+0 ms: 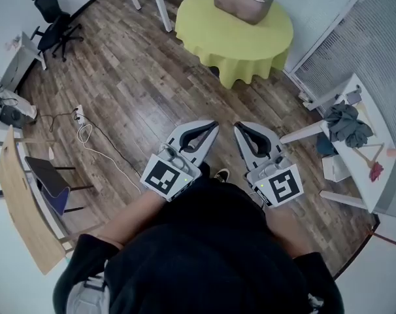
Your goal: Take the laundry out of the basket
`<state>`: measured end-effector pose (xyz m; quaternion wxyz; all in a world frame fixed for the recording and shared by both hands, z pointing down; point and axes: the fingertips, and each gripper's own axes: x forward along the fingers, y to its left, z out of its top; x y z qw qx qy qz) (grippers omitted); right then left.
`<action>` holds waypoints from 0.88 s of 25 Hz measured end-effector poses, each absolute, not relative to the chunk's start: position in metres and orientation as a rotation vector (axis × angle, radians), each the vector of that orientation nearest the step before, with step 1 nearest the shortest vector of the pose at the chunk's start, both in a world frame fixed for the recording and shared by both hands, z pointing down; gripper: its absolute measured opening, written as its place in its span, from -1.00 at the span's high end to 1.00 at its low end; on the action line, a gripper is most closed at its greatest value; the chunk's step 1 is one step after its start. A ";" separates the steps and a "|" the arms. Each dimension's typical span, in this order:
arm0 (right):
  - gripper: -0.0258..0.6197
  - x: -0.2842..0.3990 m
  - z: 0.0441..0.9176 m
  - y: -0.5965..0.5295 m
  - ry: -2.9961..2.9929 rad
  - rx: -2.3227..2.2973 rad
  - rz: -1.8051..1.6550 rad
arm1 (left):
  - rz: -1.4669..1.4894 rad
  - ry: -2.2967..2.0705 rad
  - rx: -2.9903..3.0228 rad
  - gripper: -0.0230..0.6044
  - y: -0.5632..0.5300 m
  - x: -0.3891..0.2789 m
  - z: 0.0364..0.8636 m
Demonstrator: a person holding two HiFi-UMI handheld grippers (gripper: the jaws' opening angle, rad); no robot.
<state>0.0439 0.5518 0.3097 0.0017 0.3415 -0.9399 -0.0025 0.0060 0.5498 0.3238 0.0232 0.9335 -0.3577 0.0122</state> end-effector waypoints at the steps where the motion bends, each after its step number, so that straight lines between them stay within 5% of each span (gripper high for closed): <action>1: 0.84 0.048 0.310 0.551 -2.946 1.081 -0.003 | 0.040 -1.104 2.896 0.92 0.549 0.009 0.323; 22: 0.84 0.074 0.322 0.457 -2.884 1.106 0.033 | 0.028 -0.987 2.929 0.92 0.451 0.043 0.326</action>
